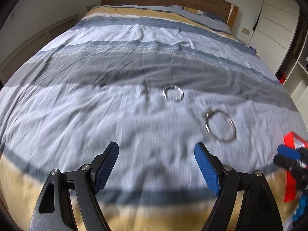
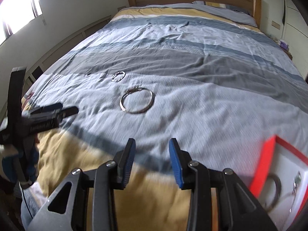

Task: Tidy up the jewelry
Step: 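Grasp the twisted silver hoop with the left tool while the right tool grasps the plain silver hoop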

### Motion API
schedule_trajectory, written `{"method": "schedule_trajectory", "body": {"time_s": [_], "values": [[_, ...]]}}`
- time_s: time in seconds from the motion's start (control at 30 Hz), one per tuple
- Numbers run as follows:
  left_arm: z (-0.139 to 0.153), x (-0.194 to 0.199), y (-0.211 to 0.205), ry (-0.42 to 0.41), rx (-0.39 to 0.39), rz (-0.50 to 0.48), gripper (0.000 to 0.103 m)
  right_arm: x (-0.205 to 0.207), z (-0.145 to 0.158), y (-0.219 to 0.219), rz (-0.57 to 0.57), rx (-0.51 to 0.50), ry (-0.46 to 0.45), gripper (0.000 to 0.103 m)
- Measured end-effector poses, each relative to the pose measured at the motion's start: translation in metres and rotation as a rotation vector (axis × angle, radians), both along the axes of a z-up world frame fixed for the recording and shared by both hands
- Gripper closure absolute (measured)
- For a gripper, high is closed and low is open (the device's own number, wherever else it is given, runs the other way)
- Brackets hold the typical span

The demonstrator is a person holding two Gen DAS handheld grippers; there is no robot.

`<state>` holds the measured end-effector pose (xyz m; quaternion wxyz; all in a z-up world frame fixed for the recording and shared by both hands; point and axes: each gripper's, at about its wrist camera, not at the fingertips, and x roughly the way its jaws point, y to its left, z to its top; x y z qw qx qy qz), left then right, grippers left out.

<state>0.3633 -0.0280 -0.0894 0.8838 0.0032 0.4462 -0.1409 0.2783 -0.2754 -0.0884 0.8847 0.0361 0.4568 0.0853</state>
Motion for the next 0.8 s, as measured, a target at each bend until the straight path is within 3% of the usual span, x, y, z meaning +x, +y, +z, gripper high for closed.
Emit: {"method": "schedule_trajectory", "body": {"time_s": [0.2, 0.63, 0.8], "values": [[-0.011, 0.058, -0.023, 0.000, 0.005, -0.047, 0.023, 0.043, -0.018, 0.002, 0.017, 0.009, 0.005, 0.069], [-0.048, 0.104, -0.056, -0.007, 0.052, -0.126, 0.023, 0.101, -0.061, 0.026, 0.066, -0.007, 0.017, 0.069], [-0.054, 0.111, -0.059, -0.004, 0.033, -0.140, 0.031, 0.114, -0.068, 0.028, 0.059, -0.003, -0.003, 0.070]]}}
